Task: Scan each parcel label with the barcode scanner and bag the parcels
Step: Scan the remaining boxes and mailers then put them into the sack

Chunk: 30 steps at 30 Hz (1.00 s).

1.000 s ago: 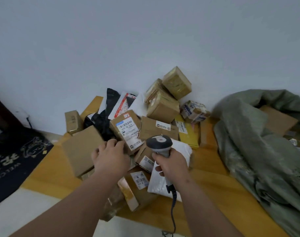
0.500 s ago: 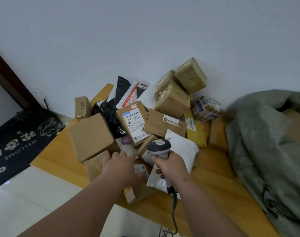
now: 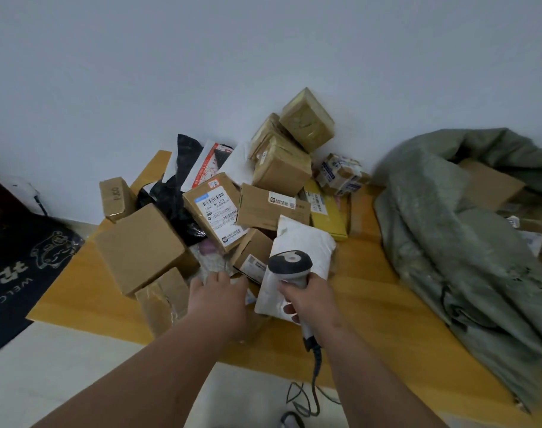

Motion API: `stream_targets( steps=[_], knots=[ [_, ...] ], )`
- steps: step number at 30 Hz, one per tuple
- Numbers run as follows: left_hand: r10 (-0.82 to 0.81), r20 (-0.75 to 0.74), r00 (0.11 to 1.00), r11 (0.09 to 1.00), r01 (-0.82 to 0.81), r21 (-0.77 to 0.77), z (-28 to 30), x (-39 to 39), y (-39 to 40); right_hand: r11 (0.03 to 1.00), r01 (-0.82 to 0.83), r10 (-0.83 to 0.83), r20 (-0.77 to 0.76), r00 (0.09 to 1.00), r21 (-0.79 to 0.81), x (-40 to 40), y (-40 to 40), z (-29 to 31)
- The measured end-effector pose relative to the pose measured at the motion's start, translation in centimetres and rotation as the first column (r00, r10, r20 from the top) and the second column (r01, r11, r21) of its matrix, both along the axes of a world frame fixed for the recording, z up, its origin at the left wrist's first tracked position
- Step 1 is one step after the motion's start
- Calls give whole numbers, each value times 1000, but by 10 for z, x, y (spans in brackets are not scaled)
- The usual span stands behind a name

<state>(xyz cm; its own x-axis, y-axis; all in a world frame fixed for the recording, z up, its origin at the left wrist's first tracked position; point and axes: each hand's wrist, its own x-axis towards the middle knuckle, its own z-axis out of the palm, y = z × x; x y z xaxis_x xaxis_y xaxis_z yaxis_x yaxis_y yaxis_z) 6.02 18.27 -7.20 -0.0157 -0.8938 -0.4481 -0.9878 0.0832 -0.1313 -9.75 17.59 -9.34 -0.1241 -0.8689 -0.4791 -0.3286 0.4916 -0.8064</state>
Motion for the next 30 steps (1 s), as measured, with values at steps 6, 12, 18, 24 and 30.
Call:
stream_targets(
  steps=[6,12,18,24,30],
  knots=[
    [27,11,1000,998,-26,-53,36,19,-11,992,121,-119,51,992,-35,14,19,8],
    [67,-141,988,957,-104,-272,66,38,0,972,229,-211,225,951,-57,38,34,30],
    [4,-457,890,884,-216,-414,67,45,15,920,382,-311,427,849,-88,60,40,48],
    [-127,-561,818,863,-188,-469,66,34,25,849,504,-382,472,794,-162,66,43,57],
    [-128,-793,595,909,-249,-333,68,29,16,772,582,-458,411,788,-257,56,50,51]
  ],
)
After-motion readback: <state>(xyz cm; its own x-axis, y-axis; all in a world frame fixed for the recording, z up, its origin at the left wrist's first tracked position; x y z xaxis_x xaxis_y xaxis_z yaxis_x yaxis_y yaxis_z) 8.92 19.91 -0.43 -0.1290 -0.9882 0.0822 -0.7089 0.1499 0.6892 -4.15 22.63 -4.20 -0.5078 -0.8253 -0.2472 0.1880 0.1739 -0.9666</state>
